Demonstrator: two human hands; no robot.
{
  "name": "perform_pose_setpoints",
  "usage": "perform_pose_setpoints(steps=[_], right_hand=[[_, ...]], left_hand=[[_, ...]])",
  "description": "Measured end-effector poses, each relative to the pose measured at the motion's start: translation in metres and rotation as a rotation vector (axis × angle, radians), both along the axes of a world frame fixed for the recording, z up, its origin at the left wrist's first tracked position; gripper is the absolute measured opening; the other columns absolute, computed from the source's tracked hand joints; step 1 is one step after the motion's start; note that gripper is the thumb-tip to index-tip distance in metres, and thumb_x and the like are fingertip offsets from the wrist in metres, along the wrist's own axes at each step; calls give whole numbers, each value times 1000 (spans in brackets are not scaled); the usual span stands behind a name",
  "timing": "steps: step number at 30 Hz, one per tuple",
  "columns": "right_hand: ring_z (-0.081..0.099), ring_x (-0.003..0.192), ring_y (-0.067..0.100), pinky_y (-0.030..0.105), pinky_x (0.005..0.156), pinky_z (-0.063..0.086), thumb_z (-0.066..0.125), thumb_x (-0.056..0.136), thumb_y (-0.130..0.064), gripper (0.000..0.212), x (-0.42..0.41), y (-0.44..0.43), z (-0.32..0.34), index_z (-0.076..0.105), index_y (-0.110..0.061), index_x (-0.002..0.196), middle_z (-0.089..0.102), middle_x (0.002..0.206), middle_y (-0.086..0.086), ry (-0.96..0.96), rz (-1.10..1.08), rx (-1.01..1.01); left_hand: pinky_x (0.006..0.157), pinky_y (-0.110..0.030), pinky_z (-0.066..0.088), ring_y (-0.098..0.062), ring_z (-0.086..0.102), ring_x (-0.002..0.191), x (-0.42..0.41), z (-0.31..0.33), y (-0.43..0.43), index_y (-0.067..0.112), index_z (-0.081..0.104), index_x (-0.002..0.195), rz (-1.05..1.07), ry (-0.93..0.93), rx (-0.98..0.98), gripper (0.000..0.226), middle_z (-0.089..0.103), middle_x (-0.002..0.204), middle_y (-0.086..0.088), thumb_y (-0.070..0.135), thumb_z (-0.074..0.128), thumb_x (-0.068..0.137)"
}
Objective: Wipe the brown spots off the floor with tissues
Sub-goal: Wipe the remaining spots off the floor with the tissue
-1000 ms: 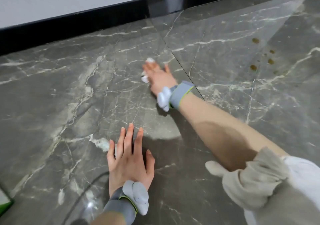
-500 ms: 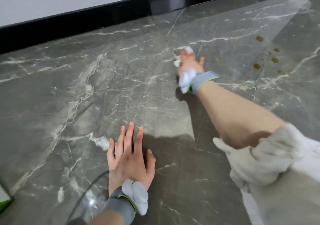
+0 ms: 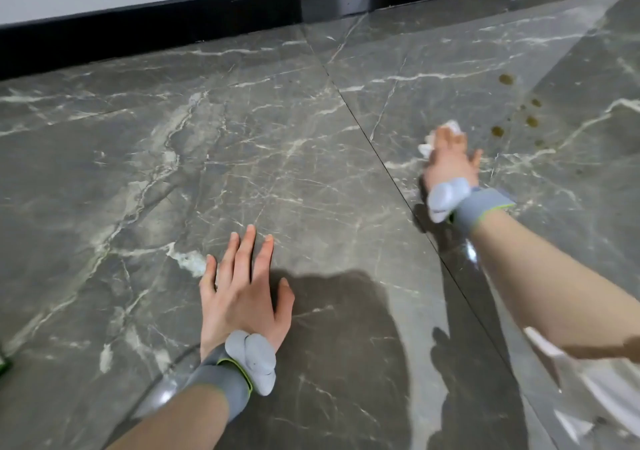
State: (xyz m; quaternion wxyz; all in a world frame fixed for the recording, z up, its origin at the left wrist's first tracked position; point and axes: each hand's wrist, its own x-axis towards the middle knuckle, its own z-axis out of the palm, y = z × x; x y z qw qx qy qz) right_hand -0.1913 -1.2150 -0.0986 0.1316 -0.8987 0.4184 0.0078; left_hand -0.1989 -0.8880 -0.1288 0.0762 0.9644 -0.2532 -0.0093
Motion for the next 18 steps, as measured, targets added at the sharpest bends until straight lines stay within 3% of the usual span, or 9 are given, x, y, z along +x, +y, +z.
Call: perform_pose_setpoints(steps=[3, 9, 12, 15, 18], right_hand=[[6, 142, 24, 51, 113, 3, 38, 88, -2, 62, -15, -8, -4, 15, -10, 145, 11, 155, 7, 32, -69, -12], [2, 143, 23, 44, 114, -3, 44, 83, -2, 70, -6, 155, -18, 16, -16, 145, 10, 156, 2, -93, 666, 59], [-1, 143, 17, 37, 113, -9, 44, 87, -11, 65, -26, 181, -15, 16, -18, 146, 10, 156, -2, -59, 935, 132], [5, 143, 19, 28, 110, -10, 31, 76, -5, 70, -60, 131, -19, 25, -21, 144, 20, 153, 2, -173, 790, 120], [9, 142, 27, 45, 114, 1, 33, 76, 1, 68, -96, 53, -19, 27, -15, 142, 25, 151, 10, -153, 259, -43]], left_hand=[[111, -44, 15, -24, 29, 138, -2, 0, -2, 17, 44, 137, 0, 6, -7, 62, 36, 148, -6, 42, 29, 83], [110, -45, 14, -25, 31, 137, 1, -1, 0, 15, 44, 136, -15, 5, -28, 64, 38, 147, -7, 43, 30, 81], [111, -43, 10, -25, 29, 138, 3, -1, 0, 15, 43, 137, -17, 14, -36, 65, 36, 148, -7, 45, 28, 82], [111, -40, 6, -23, 25, 140, 2, -1, 1, 16, 42, 138, -7, 10, -56, 64, 33, 150, -5, 45, 25, 83], [112, -45, 10, -24, 26, 140, 0, -1, 1, 15, 43, 137, -11, 4, -74, 63, 35, 149, -7, 43, 26, 84]])
